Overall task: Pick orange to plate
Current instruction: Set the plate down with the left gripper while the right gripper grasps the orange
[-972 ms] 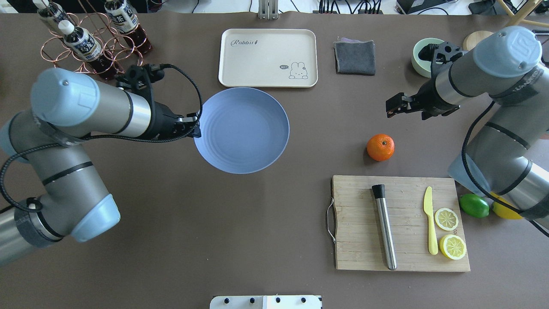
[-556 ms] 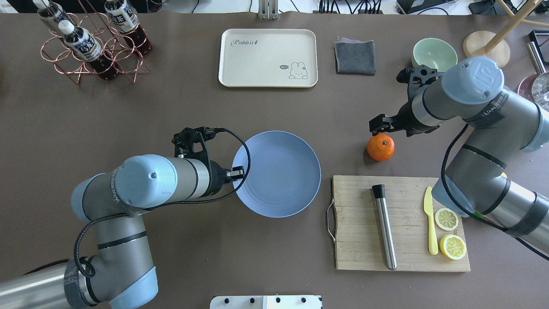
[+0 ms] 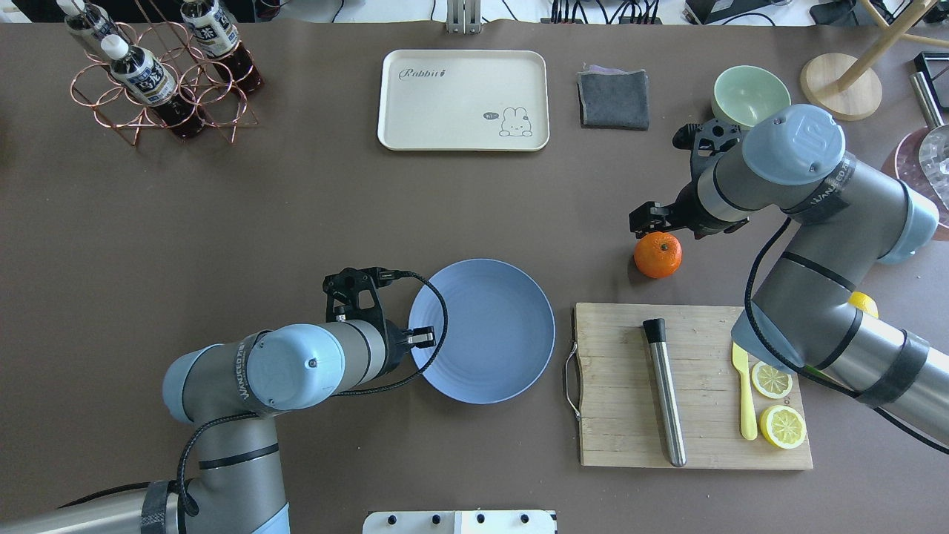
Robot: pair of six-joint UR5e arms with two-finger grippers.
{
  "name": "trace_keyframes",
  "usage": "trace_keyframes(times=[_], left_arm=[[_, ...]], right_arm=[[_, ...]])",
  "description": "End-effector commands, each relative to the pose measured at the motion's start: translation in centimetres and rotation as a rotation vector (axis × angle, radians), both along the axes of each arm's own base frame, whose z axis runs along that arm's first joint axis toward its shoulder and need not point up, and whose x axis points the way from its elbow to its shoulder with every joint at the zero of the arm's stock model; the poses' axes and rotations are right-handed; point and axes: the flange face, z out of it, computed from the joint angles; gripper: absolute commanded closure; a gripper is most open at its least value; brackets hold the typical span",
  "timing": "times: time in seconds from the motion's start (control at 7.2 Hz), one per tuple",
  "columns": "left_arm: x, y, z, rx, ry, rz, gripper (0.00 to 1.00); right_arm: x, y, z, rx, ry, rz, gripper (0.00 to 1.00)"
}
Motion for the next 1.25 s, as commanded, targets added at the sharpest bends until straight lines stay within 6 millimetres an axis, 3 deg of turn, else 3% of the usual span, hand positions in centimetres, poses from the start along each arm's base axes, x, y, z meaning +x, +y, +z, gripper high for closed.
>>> trace_keyframes(times=[0.0,0.42,0.97,1.11], left_arm=[[-1.1,-0.6,-1.4,0.012,0.026,-0.010,0.02],[-4.8,-5.1,-2.1,0.024,0.038,0.004,0.02],[-5.1,-5.4,-2.3,0.037,0.036,0.007,0.02],[-5.3,-5.6,-2.4,0.038,0.037,0.004,0.02]], right_arm=[[-0.6,-0.4,0.2,-0.006,0.007,-0.001,0.00],[-2.0,-1.0,1.3,-0.015,0.027,-0.005,0.00],[-4.5,0.6,2.2,-0.035,0.053,-0.006,0.00],[-4.6,0.7,2.3,-0.031,0.056,-0.005,0.78]])
